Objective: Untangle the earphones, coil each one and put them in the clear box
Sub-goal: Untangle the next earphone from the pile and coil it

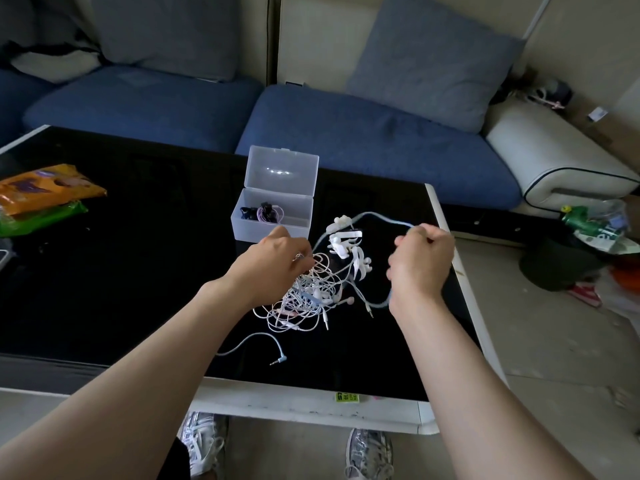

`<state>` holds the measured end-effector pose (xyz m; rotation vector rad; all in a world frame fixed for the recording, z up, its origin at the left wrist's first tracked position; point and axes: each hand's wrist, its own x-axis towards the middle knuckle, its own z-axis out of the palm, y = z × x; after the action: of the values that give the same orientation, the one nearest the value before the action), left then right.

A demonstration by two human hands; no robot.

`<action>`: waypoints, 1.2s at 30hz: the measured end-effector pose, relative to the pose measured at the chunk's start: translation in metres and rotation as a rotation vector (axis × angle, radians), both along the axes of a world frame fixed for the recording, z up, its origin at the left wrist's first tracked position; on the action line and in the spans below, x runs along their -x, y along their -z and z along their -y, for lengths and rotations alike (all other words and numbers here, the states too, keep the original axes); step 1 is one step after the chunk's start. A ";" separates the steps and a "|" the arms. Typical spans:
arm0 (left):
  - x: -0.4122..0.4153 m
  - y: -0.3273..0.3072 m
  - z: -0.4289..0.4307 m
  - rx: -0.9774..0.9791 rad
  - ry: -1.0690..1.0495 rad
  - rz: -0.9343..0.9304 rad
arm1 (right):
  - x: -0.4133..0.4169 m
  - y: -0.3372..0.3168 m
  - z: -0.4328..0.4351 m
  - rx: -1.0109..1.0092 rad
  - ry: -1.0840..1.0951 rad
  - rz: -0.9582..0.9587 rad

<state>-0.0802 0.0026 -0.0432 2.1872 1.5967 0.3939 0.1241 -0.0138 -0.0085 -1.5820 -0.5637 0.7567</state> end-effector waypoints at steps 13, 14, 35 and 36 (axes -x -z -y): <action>-0.008 0.000 0.005 -0.055 0.104 -0.065 | 0.026 0.024 0.015 0.065 -0.799 1.340; -0.007 0.000 0.004 -0.060 0.101 -0.055 | 0.026 0.023 0.015 0.075 -0.787 1.453; -0.007 0.003 0.000 -0.102 0.013 0.058 | 0.029 0.000 0.019 0.316 -0.778 1.067; -0.007 0.004 -0.001 -0.117 0.012 0.054 | 0.029 0.003 0.018 0.277 -0.799 1.050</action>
<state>-0.0732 0.0031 -0.0468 2.2508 1.5669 0.5502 0.0952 -0.0316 -0.0112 -1.9602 -2.0035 0.5125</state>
